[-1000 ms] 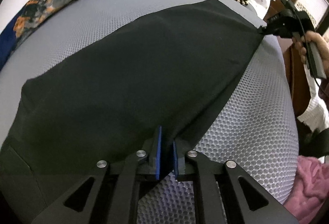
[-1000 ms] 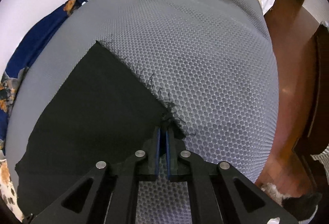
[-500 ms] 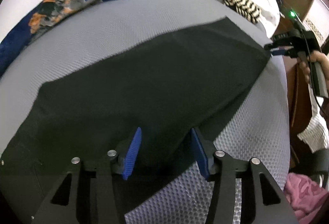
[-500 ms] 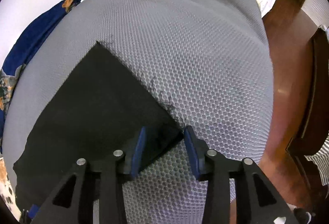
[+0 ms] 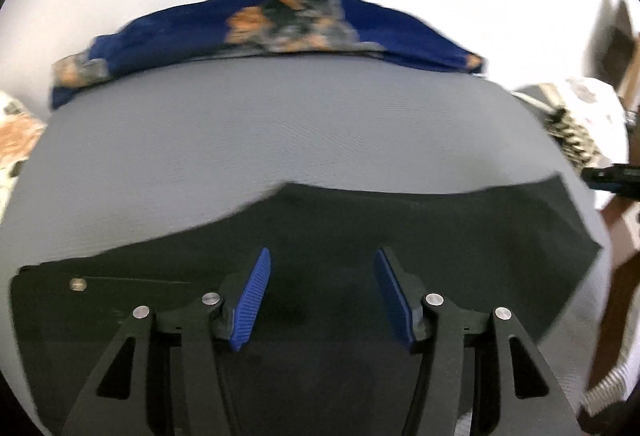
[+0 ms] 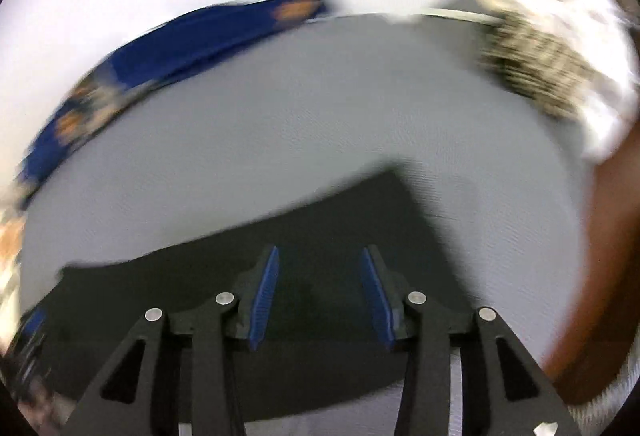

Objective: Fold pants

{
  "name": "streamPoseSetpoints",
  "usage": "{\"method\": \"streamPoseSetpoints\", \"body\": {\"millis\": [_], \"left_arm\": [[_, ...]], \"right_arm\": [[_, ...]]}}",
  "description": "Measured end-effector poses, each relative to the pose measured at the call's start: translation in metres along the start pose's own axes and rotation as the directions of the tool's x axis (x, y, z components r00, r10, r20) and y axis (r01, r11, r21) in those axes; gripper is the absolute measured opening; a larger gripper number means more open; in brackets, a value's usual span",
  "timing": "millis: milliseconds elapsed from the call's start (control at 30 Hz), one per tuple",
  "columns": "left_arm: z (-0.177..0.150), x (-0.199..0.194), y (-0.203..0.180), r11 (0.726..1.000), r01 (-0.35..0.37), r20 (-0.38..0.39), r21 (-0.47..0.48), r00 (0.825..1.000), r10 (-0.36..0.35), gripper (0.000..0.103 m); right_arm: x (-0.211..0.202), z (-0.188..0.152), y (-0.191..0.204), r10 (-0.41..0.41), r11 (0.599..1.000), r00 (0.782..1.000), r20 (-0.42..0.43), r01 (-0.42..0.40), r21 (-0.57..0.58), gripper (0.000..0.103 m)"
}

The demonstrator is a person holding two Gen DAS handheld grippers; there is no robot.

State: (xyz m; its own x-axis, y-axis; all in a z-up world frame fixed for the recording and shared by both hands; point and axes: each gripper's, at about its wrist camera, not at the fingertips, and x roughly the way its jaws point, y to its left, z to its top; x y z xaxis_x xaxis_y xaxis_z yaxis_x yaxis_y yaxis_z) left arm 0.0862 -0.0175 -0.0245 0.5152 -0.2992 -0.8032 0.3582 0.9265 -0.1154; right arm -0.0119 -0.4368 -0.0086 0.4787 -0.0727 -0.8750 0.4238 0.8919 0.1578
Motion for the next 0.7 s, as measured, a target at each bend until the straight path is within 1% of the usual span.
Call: {"method": "streamPoseSetpoints", "body": {"millis": [67, 133, 200, 267, 300, 367, 400, 433, 467, 500, 533, 633, 700], "left_arm": [[-0.004, 0.002, 0.014, 0.999, -0.034, 0.000, -0.022, 0.999, 0.034, 0.056], [-0.007, 0.005, 0.025, 0.997, -0.055, -0.006, -0.047, 0.999, 0.054, 0.056], [-0.010, 0.009, 0.039, 0.995, -0.072, -0.015, -0.071, 0.997, 0.071, 0.056], [-0.011, 0.012, 0.048, 0.993, -0.089, -0.027, -0.080, 0.996, 0.087, 0.056], [-0.012, 0.013, 0.052, 0.992, -0.097, -0.031, -0.085, 0.995, 0.094, 0.056], [-0.015, 0.013, 0.060, 0.990, -0.106, -0.039, -0.090, 0.994, 0.103, 0.056], [-0.015, 0.014, 0.064, 0.990, -0.109, -0.040, -0.090, 0.994, 0.105, 0.056], [-0.017, 0.014, 0.066, 0.990, -0.112, -0.041, -0.090, 0.993, 0.108, 0.056], [-0.017, 0.014, 0.069, 0.989, -0.116, -0.044, -0.089, 0.993, 0.112, 0.056], [-0.017, 0.016, 0.070, 0.989, -0.120, -0.047, -0.085, 0.992, 0.116, 0.056], [-0.018, 0.017, 0.073, 0.989, -0.126, -0.047, -0.080, 0.991, 0.122, 0.056], [-0.018, 0.017, 0.076, 0.989, -0.125, -0.043, -0.075, 0.992, 0.122, 0.056], [-0.018, 0.017, 0.078, 0.990, -0.121, -0.044, -0.078, 0.992, 0.118, 0.056]], "right_arm": [[0.017, 0.006, 0.039, 0.099, 0.991, 0.994, -0.049, -0.103, -0.087, 0.041], [0.034, 0.010, 0.082, 0.196, 0.961, 0.974, -0.116, -0.214, -0.173, 0.041], [0.051, 0.011, 0.129, 0.267, 0.915, 0.947, -0.181, -0.308, -0.261, 0.041], [0.065, 0.009, 0.173, 0.307, 0.865, 0.920, -0.244, -0.377, -0.332, 0.041], [0.074, 0.008, 0.201, 0.328, 0.827, 0.899, -0.290, -0.422, -0.373, 0.041], [0.086, 0.001, 0.237, 0.346, 0.773, 0.873, -0.344, -0.472, -0.423, 0.041], [0.094, -0.002, 0.257, 0.349, 0.742, 0.856, -0.381, -0.500, -0.446, 0.041], [0.102, -0.005, 0.276, 0.346, 0.716, 0.844, -0.409, -0.519, -0.466, 0.041], [0.109, -0.006, 0.290, 0.351, 0.697, 0.831, -0.431, -0.539, -0.473, 0.041], [0.116, -0.007, 0.304, 0.356, 0.672, 0.814, -0.459, -0.565, -0.479, 0.041], [0.122, -0.009, 0.315, 0.355, 0.659, 0.807, -0.472, -0.574, -0.486, 0.041], [0.137, -0.009, 0.341, 0.351, 0.628, 0.797, -0.491, -0.589, -0.508, 0.041], [0.144, -0.013, 0.350, 0.348, 0.606, 0.777, -0.526, -0.614, -0.506, 0.041]]}}
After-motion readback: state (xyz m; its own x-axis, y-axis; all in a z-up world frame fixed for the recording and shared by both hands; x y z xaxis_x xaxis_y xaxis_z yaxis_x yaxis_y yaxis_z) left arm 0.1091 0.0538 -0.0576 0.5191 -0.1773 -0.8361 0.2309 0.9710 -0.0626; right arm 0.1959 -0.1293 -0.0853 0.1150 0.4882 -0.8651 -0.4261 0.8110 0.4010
